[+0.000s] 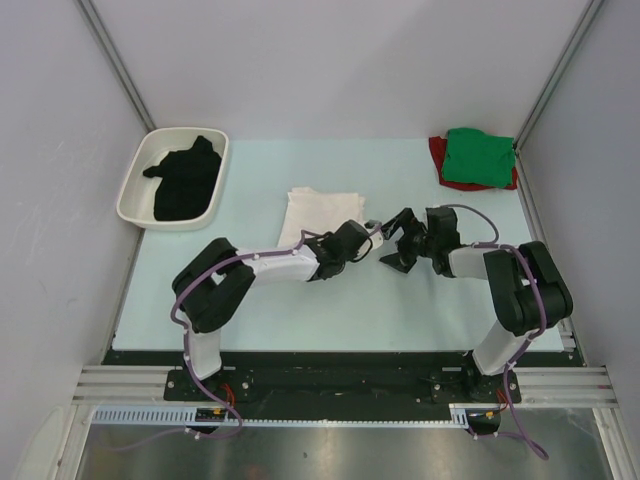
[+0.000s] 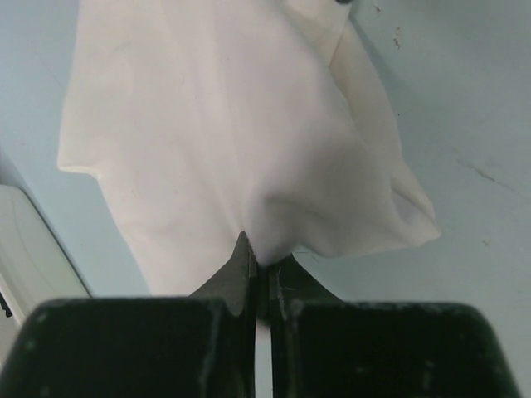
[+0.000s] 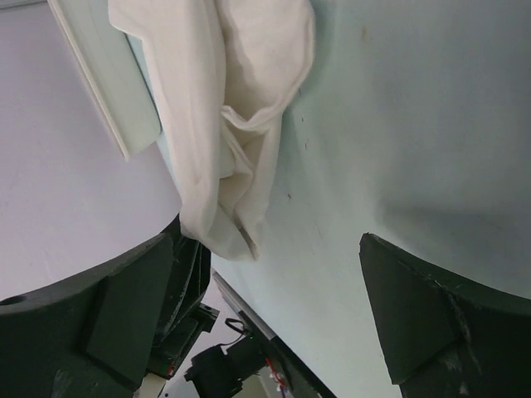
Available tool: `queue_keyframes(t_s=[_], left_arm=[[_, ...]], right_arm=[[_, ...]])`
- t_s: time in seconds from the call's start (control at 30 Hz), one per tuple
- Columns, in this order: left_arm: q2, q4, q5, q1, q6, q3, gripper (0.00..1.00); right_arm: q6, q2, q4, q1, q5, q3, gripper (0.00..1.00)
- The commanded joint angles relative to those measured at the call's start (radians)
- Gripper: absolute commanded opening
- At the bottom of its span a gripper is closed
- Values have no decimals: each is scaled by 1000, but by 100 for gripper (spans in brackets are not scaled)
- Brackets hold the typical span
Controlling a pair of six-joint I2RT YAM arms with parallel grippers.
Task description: Fold and stack the t-shirts
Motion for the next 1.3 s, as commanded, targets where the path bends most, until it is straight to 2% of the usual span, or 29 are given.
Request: queue_keyframes(t_s=[0.0,0.27,0.47,0.7,1.07,1.27], left_arm=[[-84,53,16,-10,-45,-25,0],[-107,57,37,-25,-85,-43,0],[-142,74,54,-28,-127,-75,0],[-170,68,66,-33,-136,-84,0],[-271,80,94,-48,-213,-138,0],[-306,77,82,-64,-228,-173,0]], right_arm=[[147,8,177,13,12,-47,100],[208,56,251,42,50,-48,100],[284,146,369,88,76,-48,100],[302,218,432,139,124,-24,100],[252,321,377,148,193,110,100],[228,412,352,148,178,206,100]])
